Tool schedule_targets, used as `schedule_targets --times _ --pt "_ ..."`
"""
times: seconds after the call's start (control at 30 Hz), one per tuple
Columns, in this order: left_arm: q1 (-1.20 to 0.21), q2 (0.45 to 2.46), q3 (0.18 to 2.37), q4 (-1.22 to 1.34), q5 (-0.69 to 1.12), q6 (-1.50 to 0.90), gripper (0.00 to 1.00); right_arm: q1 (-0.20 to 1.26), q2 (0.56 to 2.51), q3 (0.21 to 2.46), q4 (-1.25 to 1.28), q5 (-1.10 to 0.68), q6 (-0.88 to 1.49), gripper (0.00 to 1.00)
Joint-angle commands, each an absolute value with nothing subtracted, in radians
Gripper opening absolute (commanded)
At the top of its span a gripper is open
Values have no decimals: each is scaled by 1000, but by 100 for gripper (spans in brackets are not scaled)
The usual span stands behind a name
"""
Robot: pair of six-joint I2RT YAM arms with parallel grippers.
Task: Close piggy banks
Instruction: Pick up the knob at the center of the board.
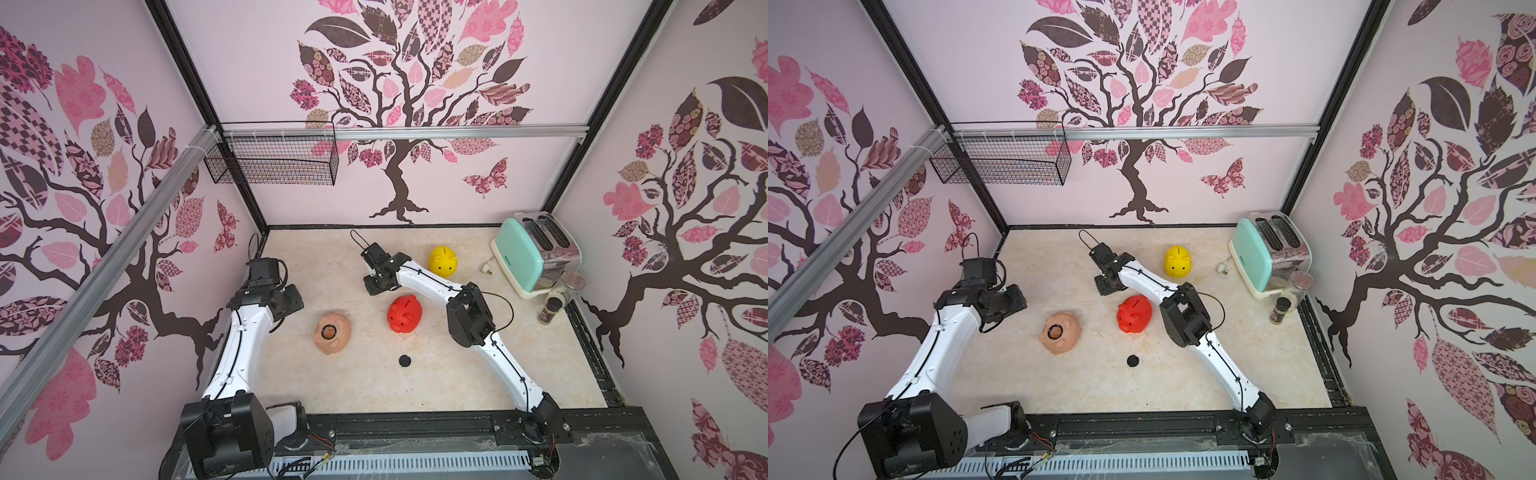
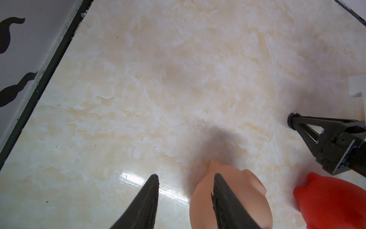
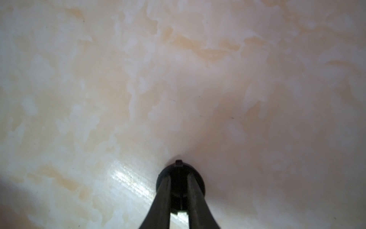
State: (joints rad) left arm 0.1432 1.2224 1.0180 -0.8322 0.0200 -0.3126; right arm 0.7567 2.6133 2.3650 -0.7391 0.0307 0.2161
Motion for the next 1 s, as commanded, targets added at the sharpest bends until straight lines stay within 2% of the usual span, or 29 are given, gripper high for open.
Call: schedule_targets --times 0.0,0.07,0.13,0.4,0.6,0.77,0.97 --pt "139 1229 1025 -829 25 -300 48 752 2649 2385 -791 31 212 16" --pt "138 1230 1023 -829 26 -299 48 752 2653 2386 -796 34 211 12" --pt "139 1230 1024 -829 28 -300 48 749 2666 2402 -814 36 216 0" --pt "139 1231 1023 -830 31 -301 48 742 2661 2453 -834 53 229 0" --pt "140 1236 1014 -819 42 -329 48 739 2597 2498 -832 66 246 0" --pt "140 1255 1009 -798 124 -377 48 738 2498 2516 -846 49 267 0" --pt "163 1237 961 -735 249 -468 53 739 2303 2336 -844 25 286 0"
